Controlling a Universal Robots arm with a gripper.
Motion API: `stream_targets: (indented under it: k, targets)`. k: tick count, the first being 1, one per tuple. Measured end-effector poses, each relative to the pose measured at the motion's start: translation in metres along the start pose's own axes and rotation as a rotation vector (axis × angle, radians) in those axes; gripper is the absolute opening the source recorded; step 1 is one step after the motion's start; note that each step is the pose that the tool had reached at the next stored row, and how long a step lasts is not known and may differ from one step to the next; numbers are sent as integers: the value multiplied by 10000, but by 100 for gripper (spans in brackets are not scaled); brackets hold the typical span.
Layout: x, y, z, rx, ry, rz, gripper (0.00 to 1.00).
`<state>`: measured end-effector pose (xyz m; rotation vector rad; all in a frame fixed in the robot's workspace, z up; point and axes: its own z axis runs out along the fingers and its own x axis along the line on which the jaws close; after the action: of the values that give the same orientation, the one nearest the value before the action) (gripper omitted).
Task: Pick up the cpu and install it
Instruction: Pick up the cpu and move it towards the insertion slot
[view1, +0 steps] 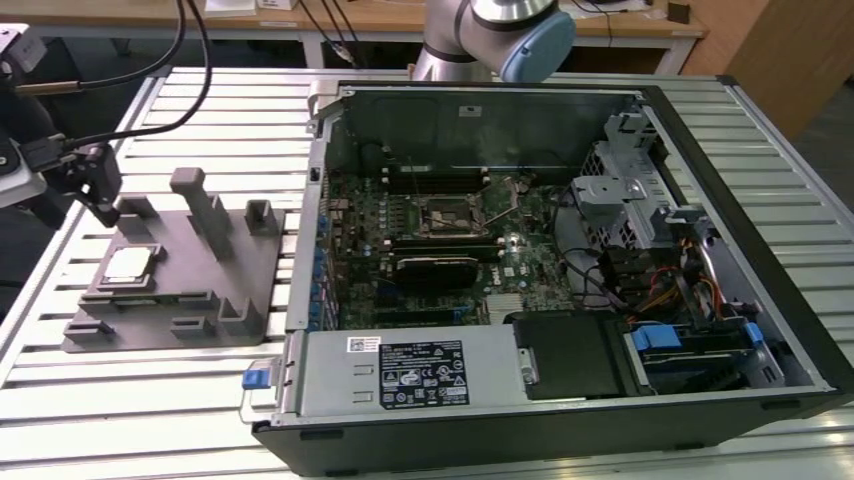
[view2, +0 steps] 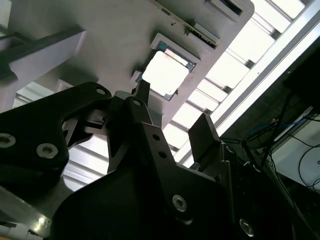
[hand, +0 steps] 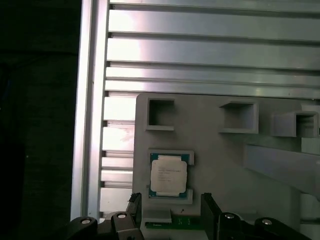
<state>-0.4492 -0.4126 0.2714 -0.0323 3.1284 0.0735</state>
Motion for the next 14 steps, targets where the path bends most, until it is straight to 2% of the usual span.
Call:
stream_targets:
  k: [5, 13, 14]
  targets:
    - [1, -3, 44, -1, 4, -31, 59]
    - [2, -9, 184, 0, 4, -24, 60]
    - [2, -10, 203, -1, 3, -22, 66]
